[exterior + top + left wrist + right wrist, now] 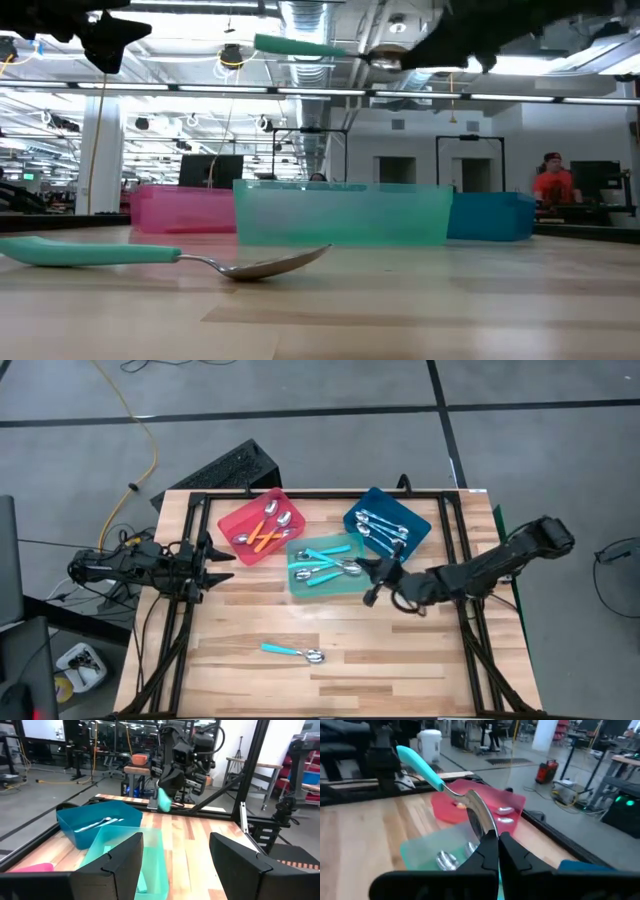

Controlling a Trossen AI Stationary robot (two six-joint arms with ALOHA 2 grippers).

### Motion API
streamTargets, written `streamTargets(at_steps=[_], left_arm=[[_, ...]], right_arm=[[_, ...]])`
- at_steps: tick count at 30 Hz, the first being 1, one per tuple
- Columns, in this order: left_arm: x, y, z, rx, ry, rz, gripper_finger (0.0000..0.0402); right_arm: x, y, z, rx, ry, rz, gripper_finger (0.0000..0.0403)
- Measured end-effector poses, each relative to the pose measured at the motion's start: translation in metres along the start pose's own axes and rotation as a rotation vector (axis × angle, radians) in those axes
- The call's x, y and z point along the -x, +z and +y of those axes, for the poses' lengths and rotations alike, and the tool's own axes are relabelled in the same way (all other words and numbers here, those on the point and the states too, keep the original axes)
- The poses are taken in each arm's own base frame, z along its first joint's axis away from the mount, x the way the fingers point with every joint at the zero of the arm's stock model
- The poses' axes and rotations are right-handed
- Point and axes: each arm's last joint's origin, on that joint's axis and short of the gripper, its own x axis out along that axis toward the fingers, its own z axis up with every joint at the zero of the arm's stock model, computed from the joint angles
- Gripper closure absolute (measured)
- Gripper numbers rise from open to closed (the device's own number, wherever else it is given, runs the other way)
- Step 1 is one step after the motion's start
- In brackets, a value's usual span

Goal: Sort silverware by color (type)
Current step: Put the top blue spoon into the green bin

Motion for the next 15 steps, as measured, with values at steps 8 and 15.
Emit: streamTargets(at_steps=[8,15], left_arm=[[0.000,0.000,0.001,-0.001,0.038,-0.005,0.0187],[0.000,-0.002,0.001,-0.004,0.045,0.013,0.0187]], right_arm=[[0.003,-0.035,-0.019,-0.106,-0.005,-0.082,0.0384],[-0.013,-0.061,-0.025,-0.122,0.079,-0.141,0.0383]])
